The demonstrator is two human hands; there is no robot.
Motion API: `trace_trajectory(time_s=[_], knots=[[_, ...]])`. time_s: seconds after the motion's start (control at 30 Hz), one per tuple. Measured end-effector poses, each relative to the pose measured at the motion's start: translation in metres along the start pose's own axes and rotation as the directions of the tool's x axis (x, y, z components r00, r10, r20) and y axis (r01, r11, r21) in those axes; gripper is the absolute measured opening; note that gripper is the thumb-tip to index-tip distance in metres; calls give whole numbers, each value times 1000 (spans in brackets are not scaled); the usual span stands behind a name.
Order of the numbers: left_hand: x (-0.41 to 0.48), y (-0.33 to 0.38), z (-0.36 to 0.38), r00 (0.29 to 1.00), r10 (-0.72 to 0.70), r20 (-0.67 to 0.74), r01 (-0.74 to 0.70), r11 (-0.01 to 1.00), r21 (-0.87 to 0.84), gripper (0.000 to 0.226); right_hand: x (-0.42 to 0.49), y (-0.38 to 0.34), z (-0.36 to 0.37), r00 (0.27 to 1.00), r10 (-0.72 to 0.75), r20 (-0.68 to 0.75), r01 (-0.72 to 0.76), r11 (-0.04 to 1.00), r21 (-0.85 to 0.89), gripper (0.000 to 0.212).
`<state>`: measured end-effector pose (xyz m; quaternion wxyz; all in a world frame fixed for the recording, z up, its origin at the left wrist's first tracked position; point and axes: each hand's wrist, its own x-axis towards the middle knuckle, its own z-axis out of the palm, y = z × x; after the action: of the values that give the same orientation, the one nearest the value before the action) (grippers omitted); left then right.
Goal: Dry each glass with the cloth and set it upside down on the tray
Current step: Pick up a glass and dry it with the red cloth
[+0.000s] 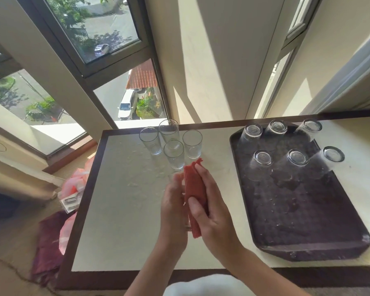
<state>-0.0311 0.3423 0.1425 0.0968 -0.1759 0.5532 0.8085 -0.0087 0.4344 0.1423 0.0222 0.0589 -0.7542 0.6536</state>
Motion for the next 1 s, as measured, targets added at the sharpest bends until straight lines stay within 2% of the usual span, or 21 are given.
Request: trace_trajectory(time_s=[0.07, 0.13, 0.23, 0.3, 0.37, 0.43, 0.5, 0.57, 0.67, 0.7, 0.83, 0.9, 1.0], knots=[[-2, -1, 2, 1000, 23, 11, -23, 998, 59, 72, 20, 4, -1, 986, 167, -4, -164, 970, 182, 48], [-5, -4, 3, 999, 34, 3, -34, 999, 40, 72, 36, 5, -3, 965, 262, 1, -255, 938, 236, 45], [-2, -2, 1, 1000, 16, 23, -16, 1000, -9, 70, 21, -3, 1, 969, 242, 43, -245, 935, 258, 50], [2, 3, -1, 999, -15, 31, 16, 999, -32, 73, -2, -1, 4, 986, 163, 29, -165, 972, 166, 55], [4, 4, 0, 999, -48, -19, 48, 999, -19, 77, -11, 4, 6, 993, 119, 20, -120, 988, 99, 56], [4, -1, 2, 996, -39, -80, 44, 998, 54, 69, -3, 10, 5, 982, 188, 8, -186, 966, 181, 50], [3, -6, 2, 997, -27, -69, 32, 997, 75, 57, 9, 9, -1, 953, 302, -2, -292, 923, 250, 37], [3, -8, 0, 999, -24, -37, 26, 997, 66, 48, 17, 9, -7, 908, 419, 20, -396, 839, 372, 31], [5, -2, -2, 999, 22, -29, -21, 1000, 20, 57, 21, 14, -13, 782, 613, 114, -516, 535, 669, 35], [6, 0, -2, 998, 59, -36, -59, 998, 2, 58, 19, 15, -14, 760, 632, 152, -516, 445, 732, 38], [2, -3, 10, 978, 210, 3, -210, 977, 43, 61, 13, 16, -11, 756, 608, 243, -467, 242, 851, 40], [4, -7, 13, 958, 283, 45, -287, 951, 119, 58, 18, 13, -11, 760, 599, 253, -437, 183, 881, 43], [11, -9, 9, 918, 375, 132, -394, 900, 185, 61, 20, 12, -15, 748, 614, 251, -457, 204, 866, 42]])
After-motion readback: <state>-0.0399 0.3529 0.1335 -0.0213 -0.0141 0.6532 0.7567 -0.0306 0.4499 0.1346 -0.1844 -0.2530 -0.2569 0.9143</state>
